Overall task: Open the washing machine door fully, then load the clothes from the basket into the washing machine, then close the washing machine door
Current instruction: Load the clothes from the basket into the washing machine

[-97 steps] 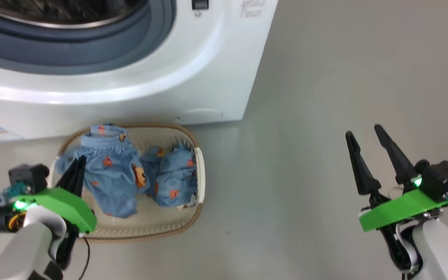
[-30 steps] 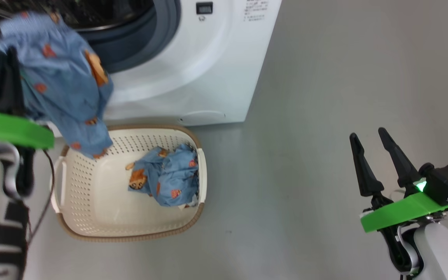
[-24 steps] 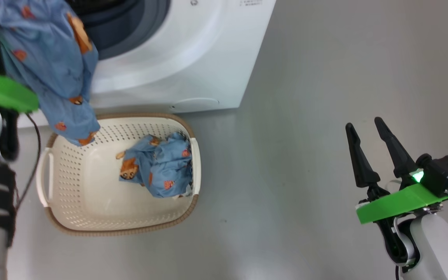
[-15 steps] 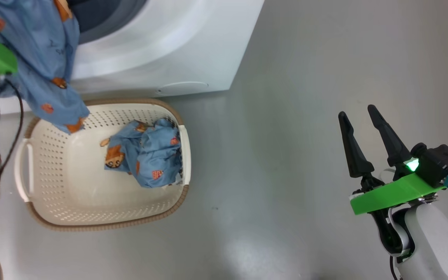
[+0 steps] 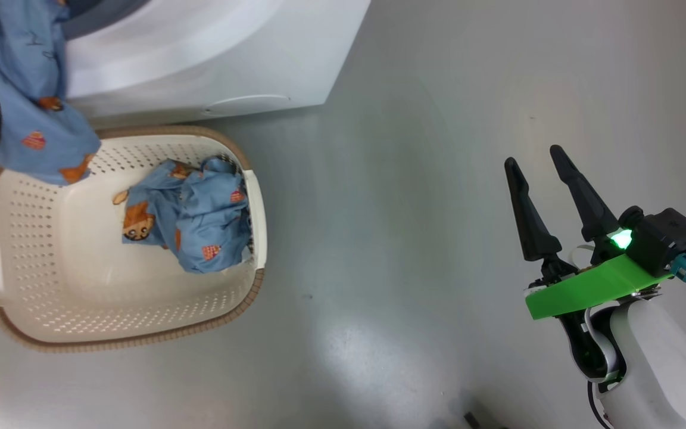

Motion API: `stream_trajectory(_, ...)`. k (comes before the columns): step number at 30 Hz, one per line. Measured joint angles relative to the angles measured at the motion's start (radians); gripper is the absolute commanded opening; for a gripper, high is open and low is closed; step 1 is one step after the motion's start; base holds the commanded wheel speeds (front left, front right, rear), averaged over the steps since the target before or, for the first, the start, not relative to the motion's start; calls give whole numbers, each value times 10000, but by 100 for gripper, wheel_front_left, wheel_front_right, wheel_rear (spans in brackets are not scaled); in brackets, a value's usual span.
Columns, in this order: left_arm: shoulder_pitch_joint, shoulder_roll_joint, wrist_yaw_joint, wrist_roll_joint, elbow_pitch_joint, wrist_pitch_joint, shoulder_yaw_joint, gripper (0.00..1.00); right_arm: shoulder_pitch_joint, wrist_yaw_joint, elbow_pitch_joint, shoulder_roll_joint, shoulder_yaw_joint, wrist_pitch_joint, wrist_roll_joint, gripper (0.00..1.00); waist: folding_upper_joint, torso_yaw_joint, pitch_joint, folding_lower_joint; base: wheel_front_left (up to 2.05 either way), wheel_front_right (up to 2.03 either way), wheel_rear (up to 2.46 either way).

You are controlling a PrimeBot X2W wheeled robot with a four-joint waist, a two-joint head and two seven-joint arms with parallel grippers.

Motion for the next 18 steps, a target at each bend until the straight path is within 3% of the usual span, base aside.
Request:
stream_trajectory(9,-912,171,-90,305,-278,-819,-236,0,-206,0,-90,81,-8,0,0,100,0,-215,415,1,0,0,0)
stream_trajectory(18,-884,548,207,884,-3432,-913,516,0,-360,0,-144,234,-17,0,0,100,0,-275,665,-1,0,0,0)
